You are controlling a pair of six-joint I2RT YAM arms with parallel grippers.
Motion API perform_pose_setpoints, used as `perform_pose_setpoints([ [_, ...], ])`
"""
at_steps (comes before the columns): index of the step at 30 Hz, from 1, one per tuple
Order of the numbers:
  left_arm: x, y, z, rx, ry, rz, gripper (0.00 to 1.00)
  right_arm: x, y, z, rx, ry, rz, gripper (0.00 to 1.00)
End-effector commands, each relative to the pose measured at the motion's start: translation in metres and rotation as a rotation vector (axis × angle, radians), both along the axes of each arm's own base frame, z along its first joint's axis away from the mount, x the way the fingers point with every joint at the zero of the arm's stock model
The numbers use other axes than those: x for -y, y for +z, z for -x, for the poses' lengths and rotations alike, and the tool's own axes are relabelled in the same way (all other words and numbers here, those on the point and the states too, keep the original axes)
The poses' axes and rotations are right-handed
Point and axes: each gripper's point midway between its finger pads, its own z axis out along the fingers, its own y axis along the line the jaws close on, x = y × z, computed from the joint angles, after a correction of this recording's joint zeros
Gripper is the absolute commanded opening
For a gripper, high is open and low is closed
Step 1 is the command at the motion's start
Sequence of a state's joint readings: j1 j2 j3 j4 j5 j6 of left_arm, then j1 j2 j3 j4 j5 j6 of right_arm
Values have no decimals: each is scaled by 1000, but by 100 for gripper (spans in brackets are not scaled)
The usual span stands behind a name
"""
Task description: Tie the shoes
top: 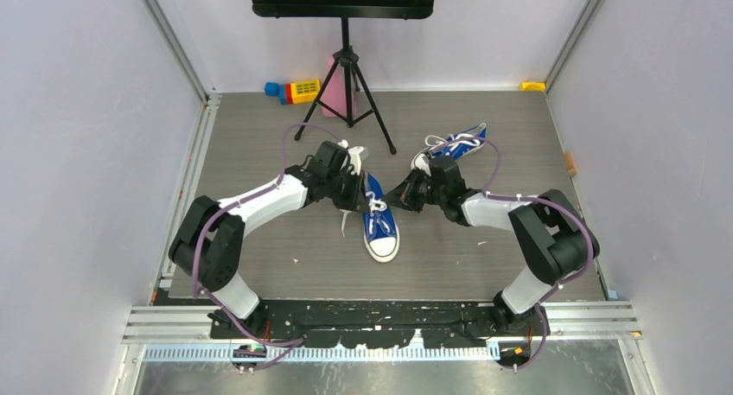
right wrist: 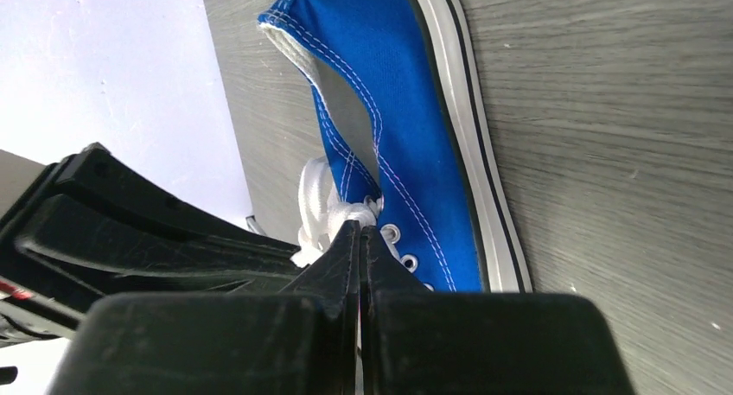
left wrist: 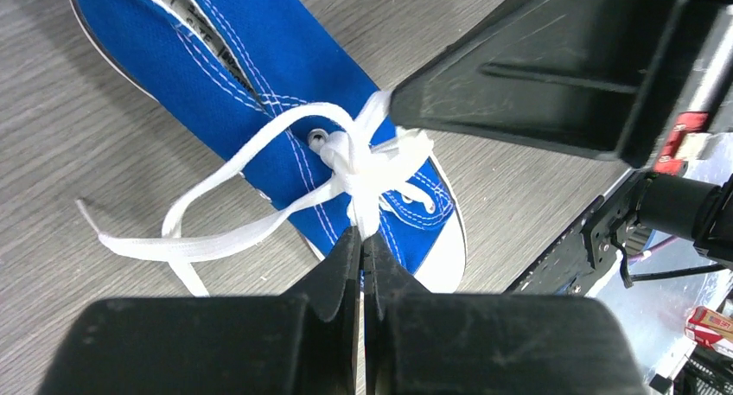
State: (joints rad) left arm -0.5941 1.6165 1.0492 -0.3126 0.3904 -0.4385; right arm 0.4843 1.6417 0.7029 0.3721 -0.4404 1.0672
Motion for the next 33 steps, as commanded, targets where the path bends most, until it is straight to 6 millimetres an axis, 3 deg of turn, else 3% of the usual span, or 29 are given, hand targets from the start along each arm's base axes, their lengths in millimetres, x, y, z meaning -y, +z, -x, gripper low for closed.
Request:
perform_pose_setpoints([
  [1, 9, 15, 0, 47, -31, 72, 0, 15, 9, -2, 93, -17, 99, 0],
  [8, 1, 2, 4, 47, -34, 34, 0, 28, -1, 6, 96, -11, 181, 0],
  [19, -21, -1, -8, 112, -3, -106, 0, 38, -14, 15, 93, -8, 239, 0],
  [25, -27, 9, -19, 161, 3, -151, 0, 37, -14, 23, 104, 30, 254, 0],
  [33, -19, 25, -21, 187, -28, -115, 0, 40, -17, 31, 109, 59, 306, 0],
])
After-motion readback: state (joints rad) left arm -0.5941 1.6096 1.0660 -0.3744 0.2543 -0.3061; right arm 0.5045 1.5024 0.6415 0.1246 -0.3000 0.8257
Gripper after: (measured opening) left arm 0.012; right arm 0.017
